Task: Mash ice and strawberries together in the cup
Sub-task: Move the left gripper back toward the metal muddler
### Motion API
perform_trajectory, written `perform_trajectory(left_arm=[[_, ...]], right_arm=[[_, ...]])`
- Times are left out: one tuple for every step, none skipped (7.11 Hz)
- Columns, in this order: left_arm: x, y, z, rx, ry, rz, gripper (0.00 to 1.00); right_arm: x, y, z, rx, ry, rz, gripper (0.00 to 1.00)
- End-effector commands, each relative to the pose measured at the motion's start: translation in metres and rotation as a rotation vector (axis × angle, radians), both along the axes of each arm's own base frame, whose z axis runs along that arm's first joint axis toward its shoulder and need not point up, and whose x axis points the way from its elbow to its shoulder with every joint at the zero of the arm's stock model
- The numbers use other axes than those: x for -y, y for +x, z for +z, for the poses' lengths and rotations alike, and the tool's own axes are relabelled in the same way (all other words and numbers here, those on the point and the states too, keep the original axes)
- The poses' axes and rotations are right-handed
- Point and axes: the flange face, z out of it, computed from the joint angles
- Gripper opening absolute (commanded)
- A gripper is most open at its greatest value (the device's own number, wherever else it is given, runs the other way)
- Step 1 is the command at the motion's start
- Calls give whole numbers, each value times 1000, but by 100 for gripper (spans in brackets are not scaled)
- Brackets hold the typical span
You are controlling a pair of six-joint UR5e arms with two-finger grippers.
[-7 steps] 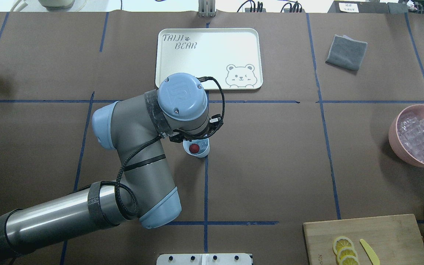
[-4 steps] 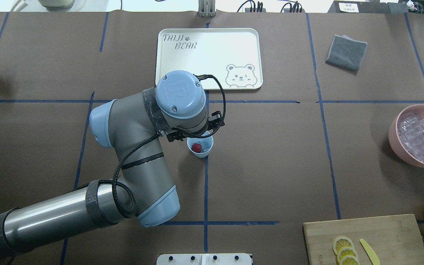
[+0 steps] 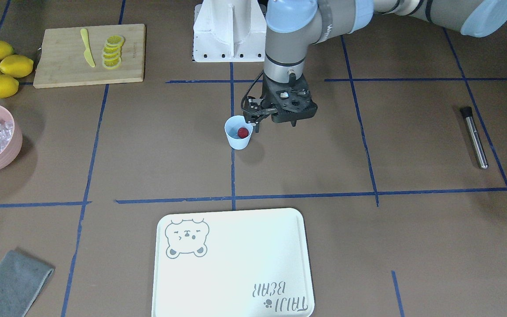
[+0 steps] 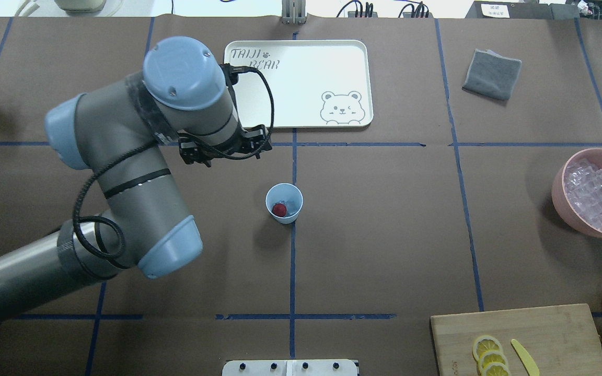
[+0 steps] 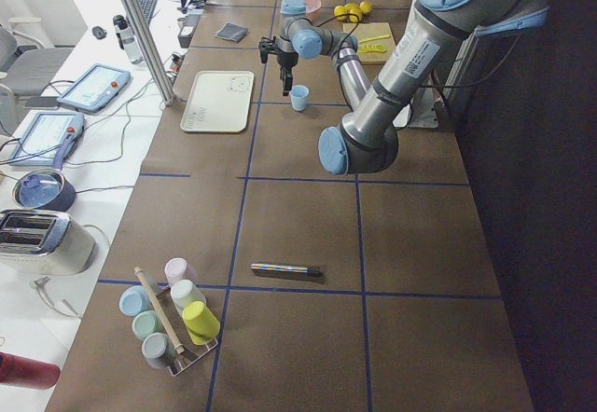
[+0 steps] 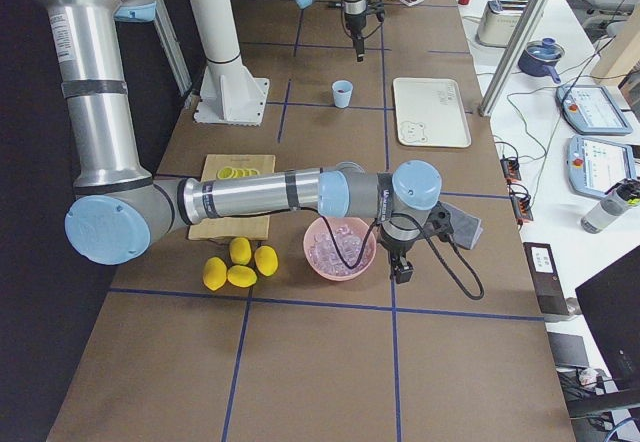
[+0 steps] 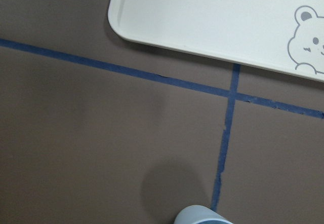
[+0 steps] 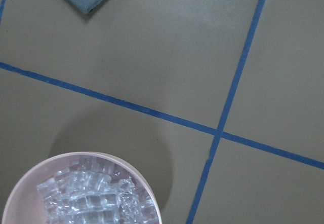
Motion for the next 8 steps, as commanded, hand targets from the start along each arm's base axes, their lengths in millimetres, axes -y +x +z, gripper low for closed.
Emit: perform_trajectory(left_arm=[[34, -74, 52, 19, 27, 79, 100], [47, -110, 72, 27, 45, 96, 100], [56, -142, 96, 32, 56, 127, 100], [64, -172, 120, 45, 72, 152, 100], [70, -202, 149, 60, 88, 189, 100], [72, -228, 176, 74, 109, 234, 100], [68, -258, 218, 107, 119, 273, 100], [63, -291, 258, 137, 134, 312, 100]], right_arm=[[-37, 17, 45, -2, -4, 19, 99], [-49, 19, 54, -6, 23, 43, 99], [-59, 20, 61, -4, -12, 67, 100], [-62, 24, 63, -3, -23, 83, 100], [-62, 24, 61, -1, -39, 103, 100], [-61, 24, 54, 1, -57, 139, 100], [-60, 24, 52, 1, -50, 155, 100], [-59, 24, 51, -1, -43, 154, 100]])
